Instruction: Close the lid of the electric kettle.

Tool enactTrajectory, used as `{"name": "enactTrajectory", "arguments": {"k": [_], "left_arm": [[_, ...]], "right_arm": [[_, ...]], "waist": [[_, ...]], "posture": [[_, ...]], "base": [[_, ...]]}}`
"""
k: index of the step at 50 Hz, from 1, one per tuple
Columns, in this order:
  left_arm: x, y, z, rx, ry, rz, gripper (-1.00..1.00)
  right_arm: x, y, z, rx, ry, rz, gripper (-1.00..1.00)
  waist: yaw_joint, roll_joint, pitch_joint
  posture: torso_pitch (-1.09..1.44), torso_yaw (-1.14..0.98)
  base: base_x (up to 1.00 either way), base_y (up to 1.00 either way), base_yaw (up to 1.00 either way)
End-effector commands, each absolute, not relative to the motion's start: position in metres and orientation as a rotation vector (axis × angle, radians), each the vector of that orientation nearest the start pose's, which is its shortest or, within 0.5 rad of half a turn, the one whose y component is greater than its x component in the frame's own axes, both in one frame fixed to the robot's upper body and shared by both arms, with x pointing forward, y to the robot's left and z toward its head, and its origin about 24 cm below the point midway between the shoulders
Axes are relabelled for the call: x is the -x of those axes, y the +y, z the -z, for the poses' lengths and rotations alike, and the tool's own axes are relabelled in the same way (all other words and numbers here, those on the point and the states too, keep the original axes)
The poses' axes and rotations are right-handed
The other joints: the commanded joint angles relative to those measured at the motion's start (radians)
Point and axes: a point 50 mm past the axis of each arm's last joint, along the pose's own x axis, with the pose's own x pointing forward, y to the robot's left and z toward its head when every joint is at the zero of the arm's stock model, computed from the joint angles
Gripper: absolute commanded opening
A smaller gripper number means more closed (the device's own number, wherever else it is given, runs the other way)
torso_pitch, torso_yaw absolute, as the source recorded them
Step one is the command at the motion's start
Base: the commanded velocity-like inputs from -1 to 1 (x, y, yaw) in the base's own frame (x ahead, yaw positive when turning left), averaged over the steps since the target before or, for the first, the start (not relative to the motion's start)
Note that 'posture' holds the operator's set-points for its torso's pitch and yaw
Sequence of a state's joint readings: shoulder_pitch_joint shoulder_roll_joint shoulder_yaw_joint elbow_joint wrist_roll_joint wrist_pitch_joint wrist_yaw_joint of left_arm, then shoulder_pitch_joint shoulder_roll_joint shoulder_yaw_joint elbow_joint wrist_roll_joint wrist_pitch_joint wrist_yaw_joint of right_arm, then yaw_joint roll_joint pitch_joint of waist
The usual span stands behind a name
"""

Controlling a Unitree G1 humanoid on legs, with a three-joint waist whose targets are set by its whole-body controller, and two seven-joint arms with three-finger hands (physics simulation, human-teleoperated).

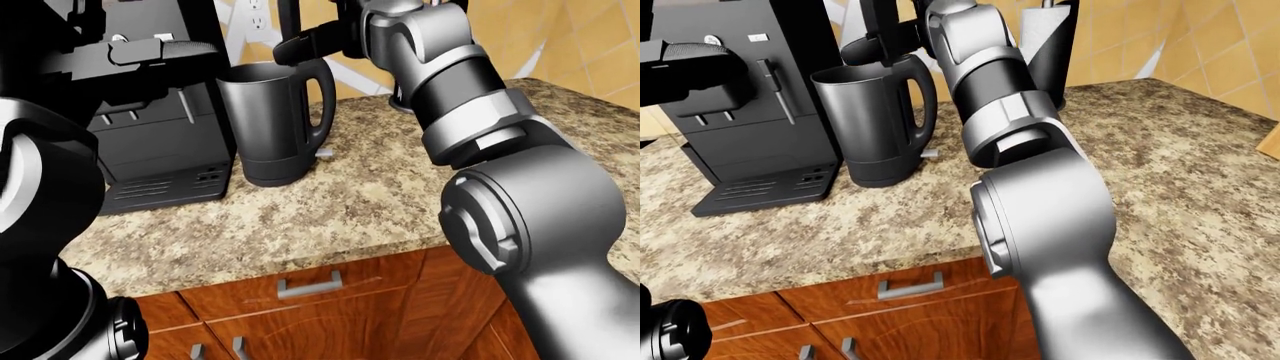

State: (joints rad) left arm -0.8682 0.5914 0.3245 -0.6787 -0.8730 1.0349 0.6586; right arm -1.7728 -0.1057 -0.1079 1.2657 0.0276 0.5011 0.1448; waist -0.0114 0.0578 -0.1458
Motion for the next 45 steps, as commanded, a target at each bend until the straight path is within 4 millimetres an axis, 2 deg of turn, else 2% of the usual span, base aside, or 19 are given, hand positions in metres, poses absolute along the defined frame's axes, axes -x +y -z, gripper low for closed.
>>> {"name": "enactTrajectory", "arguments": {"k": [1, 40, 45], "left_arm": [[-0.23, 0.193, -0.353, 0.066, -0.573, -0.167, 1.0], [-0.226, 0.191, -0.356, 0.089, -0.59, -0.135, 1.0], [-0.225, 0.191, -0.357, 0.092, -0.59, -0.132, 1.0]], "right_arm": [[-0.402, -0.038, -0.367, 0.183, -0.067, -0.35, 1.0], [-0.385, 0.024, -0.344, 0.345, 0.017, -0.575, 1.0], [-0.382, 0.035, -0.329, 0.385, 0.078, -0.634, 1.0]], "waist": [[-0.001, 0.004, -0.019], [-0.015, 0.023, -0.016], [-0.017, 0.026, -0.017]], "posture": [[-0.28, 0.0], [-0.28, 0.0], [-0.28, 0.0]], "base": [[0.0, 0.0, 0.0], [0.0, 0.0, 0.0], [0.0, 0.0, 0.0]]}}
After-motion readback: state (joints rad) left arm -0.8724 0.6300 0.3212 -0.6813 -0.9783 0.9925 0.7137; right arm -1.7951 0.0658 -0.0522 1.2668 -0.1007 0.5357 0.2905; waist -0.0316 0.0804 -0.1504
